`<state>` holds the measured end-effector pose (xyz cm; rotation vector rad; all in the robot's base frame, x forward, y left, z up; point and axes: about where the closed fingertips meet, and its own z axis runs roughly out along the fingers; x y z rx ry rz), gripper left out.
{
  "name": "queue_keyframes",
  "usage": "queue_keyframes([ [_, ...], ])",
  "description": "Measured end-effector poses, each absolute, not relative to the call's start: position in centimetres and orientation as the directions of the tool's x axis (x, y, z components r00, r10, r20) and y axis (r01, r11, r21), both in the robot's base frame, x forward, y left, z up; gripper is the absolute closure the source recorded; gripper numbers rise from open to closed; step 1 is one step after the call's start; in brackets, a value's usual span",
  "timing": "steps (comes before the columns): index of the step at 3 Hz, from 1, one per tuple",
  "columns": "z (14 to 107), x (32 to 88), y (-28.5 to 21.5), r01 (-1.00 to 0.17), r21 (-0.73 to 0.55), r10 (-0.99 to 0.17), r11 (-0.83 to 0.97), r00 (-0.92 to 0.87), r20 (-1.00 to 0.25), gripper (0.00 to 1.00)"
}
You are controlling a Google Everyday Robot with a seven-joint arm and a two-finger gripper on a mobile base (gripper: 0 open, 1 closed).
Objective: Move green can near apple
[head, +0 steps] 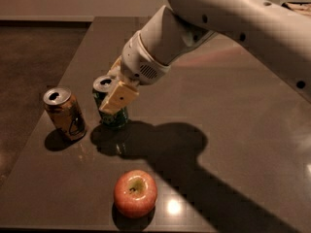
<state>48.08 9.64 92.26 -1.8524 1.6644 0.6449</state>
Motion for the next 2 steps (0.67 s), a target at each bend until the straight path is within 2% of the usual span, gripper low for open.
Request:
queue_keyframes([
  [2, 91.16, 47.17, 11.15, -0.995, -0.067, -0.735, -0.071, 0.098, -0.671, 0.38],
])
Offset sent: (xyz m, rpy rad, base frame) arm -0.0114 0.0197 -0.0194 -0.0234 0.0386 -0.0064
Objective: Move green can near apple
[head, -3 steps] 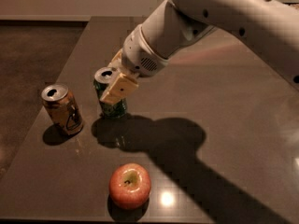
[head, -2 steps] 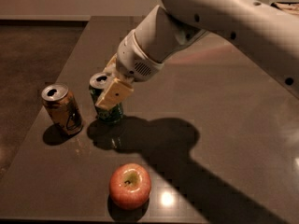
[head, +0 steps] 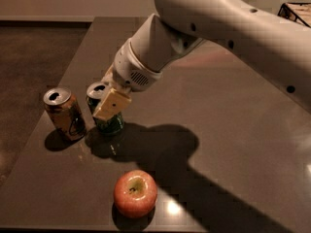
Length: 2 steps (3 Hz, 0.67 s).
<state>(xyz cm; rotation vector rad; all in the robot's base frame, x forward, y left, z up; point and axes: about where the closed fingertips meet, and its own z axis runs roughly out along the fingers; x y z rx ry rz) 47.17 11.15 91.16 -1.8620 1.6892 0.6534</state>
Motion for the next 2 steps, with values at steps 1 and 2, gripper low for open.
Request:
queue_keyframes([
  [1, 90.64, 46.95, 11.05, -0.996, -0.063, -0.742, -0.061, 0.088, -0.665, 0.15],
  [2, 90.42, 46.85, 10.79, -0.997, -0.063, -0.744, -0.051, 0.080, -0.664, 0.00],
])
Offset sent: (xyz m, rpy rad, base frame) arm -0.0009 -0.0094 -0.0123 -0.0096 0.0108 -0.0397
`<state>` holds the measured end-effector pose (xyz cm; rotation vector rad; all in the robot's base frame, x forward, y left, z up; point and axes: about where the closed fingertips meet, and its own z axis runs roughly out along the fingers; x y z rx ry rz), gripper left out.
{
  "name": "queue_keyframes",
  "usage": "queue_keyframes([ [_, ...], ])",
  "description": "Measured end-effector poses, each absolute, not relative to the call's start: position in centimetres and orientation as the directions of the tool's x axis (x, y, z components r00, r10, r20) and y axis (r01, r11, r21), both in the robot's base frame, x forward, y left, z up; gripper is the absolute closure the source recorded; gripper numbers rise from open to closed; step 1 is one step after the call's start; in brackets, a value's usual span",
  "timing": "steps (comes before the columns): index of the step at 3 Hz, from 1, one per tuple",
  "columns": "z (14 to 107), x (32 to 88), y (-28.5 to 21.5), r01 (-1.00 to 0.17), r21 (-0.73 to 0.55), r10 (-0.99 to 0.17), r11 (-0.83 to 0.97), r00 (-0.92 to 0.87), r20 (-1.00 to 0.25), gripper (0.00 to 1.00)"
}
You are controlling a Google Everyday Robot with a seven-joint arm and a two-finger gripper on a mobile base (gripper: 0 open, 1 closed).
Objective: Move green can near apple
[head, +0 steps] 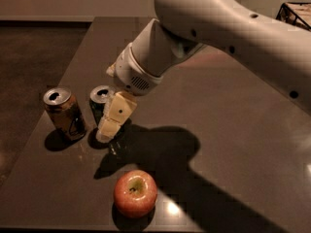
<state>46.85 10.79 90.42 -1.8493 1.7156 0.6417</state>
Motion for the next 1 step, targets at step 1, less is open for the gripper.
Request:
queue_keyframes([
  [1, 90.43, 46.85, 10.80, -0.997, -0.063, -0.744, -0.051, 0.080, -0.664, 0.00],
])
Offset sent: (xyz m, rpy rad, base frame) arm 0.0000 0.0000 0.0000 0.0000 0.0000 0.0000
